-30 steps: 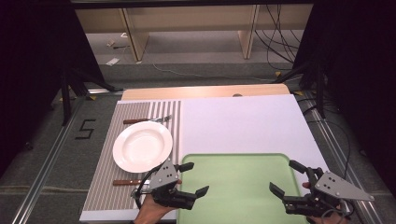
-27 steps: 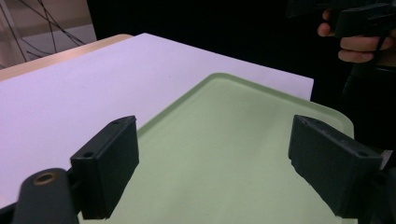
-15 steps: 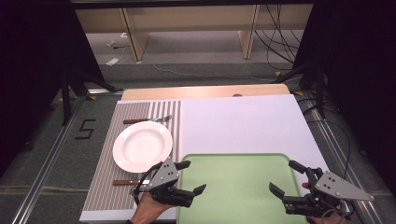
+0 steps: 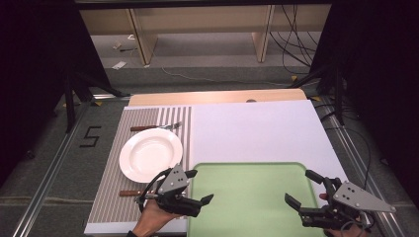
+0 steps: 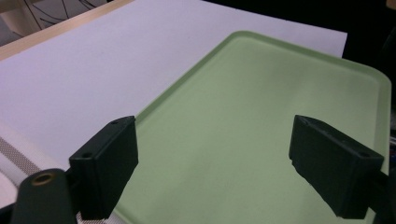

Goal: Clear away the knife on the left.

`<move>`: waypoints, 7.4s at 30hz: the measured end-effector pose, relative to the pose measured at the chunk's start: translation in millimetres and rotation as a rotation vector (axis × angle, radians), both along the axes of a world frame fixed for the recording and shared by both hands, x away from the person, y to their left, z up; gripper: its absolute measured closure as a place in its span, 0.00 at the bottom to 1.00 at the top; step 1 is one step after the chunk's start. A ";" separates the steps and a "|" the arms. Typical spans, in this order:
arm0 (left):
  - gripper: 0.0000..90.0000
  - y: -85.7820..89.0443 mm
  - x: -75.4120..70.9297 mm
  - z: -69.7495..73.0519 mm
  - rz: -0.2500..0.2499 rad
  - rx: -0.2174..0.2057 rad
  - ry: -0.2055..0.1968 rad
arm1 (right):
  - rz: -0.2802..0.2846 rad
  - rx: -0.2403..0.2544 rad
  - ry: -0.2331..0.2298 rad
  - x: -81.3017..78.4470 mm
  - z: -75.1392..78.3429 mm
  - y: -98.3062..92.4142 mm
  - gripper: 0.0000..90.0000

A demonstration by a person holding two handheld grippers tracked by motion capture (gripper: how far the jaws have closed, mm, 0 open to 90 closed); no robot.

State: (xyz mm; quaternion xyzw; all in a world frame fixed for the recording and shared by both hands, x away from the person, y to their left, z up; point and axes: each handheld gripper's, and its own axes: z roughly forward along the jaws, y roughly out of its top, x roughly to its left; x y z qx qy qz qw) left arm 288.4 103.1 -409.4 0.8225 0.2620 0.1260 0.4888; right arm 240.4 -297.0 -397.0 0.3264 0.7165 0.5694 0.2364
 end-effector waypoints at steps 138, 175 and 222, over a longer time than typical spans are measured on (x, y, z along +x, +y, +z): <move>0.45 115.6 57.8 -54.8 0.116 0.694 0.477 | 0.011 -0.011 0.003 -0.6 -0.8 2.5 0.08; 0.86 101.5 56.1 -40.9 0.074 0.621 0.537 | 0.013 -0.015 0.003 -0.2 -0.9 2.8 0.09; 0.85 16.8 32.7 -10.9 -0.052 0.212 0.437 | 0.014 -0.013 0.006 -0.4 -1.0 3.1 0.09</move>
